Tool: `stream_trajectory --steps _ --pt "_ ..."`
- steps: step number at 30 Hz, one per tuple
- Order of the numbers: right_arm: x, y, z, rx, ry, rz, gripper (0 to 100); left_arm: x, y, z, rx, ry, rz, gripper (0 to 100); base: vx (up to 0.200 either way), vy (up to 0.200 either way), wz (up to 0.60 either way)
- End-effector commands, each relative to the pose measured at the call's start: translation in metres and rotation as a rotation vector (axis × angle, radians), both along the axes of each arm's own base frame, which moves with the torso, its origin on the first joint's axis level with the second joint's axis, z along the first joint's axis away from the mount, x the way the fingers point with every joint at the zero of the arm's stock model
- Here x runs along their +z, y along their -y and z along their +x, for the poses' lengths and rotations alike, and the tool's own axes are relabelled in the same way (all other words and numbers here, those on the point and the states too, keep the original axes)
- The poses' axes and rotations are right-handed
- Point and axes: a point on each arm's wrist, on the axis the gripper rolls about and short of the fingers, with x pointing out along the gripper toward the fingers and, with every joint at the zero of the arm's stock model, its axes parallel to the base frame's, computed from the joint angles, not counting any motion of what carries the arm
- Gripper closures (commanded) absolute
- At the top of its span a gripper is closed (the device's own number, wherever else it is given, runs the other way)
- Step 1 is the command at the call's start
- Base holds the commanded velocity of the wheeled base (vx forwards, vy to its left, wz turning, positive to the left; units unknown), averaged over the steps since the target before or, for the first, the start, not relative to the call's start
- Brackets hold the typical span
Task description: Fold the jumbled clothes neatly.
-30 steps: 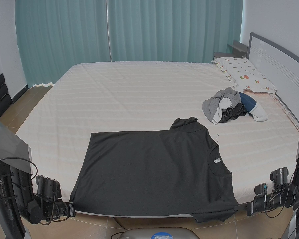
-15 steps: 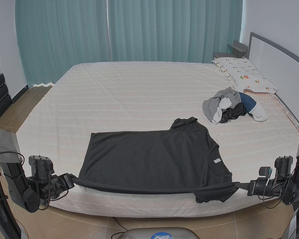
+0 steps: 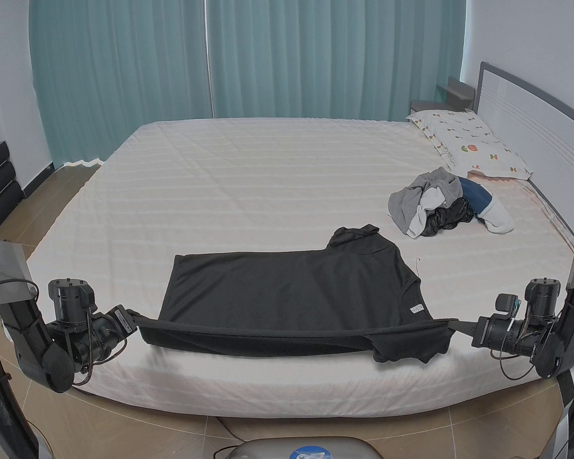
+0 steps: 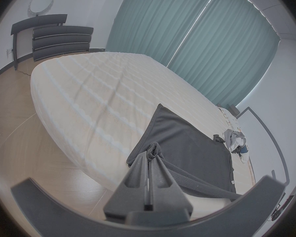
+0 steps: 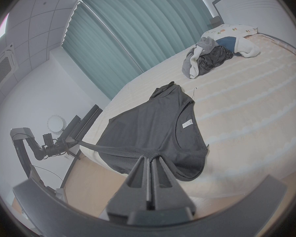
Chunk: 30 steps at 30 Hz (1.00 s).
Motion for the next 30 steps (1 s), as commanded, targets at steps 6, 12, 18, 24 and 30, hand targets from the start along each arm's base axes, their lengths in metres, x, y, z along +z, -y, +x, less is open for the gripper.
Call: stream_trajectory --steps 6,12,18,24,30 --pt "-0.004 0.003 0.029 -0.013 -0.040 -0.002 100 -0.019 0.001 0.017 0.000 -0.035 -0.013 100 0.000 0.000 0.00" --pt "-0.001 0.001 0.050 -0.007 -0.066 -0.003 100 -0.028 0.005 0.034 0.018 -0.023 -0.058 100 0.000 0.000 0.00" --pt "0.000 -0.003 0.074 -0.005 -0.108 -0.012 100 -0.037 0.012 0.047 0.008 -0.020 -0.072 100 0.000 0.000 0.00" --pt "-0.018 -0.014 0.096 -0.016 -0.131 -0.044 100 -0.052 0.012 0.059 0.023 -0.034 -0.091 100 0.000 0.000 0.00" --pt "-0.031 -0.024 0.108 -0.016 -0.139 -0.065 100 -0.061 0.013 0.071 0.032 -0.026 -0.094 100 0.000 0.000 0.00"
